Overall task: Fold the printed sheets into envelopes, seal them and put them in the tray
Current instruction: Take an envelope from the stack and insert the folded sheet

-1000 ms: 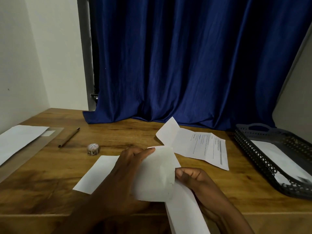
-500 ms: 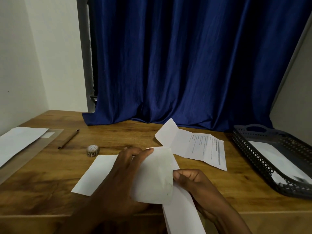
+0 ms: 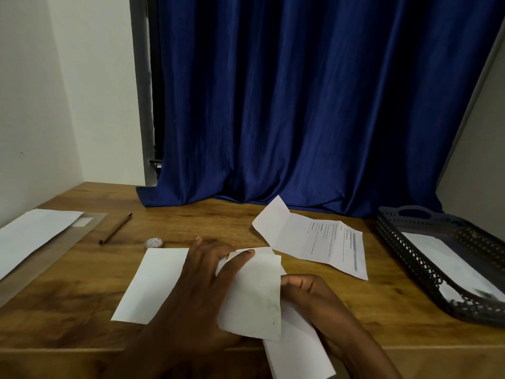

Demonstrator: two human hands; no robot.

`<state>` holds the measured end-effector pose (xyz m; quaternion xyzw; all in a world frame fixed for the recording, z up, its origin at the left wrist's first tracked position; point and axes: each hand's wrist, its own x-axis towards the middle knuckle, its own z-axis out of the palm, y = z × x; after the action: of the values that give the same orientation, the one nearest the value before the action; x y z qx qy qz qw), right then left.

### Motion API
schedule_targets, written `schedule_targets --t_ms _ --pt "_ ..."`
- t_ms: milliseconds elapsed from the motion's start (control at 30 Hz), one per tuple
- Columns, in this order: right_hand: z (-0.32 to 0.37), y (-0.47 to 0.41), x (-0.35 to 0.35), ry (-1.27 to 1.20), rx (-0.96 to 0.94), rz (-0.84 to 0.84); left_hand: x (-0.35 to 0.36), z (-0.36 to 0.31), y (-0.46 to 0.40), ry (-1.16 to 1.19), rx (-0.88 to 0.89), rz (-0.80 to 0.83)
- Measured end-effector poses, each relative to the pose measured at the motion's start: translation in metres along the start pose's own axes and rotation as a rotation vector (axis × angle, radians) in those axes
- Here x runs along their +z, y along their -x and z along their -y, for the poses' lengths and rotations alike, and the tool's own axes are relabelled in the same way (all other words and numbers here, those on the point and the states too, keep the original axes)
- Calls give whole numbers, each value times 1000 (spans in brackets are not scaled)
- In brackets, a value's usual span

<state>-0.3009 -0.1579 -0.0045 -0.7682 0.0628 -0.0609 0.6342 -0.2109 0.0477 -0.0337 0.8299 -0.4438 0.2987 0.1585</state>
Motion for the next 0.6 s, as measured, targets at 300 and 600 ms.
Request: schedule_targets --t_ms 300,600 --pt "7 0 -2 84 26 62 -7 -4 0 -20 -20 -6" --pt "4 -12 6 267 12 -5 -10 -4 -2 60 -30 37"
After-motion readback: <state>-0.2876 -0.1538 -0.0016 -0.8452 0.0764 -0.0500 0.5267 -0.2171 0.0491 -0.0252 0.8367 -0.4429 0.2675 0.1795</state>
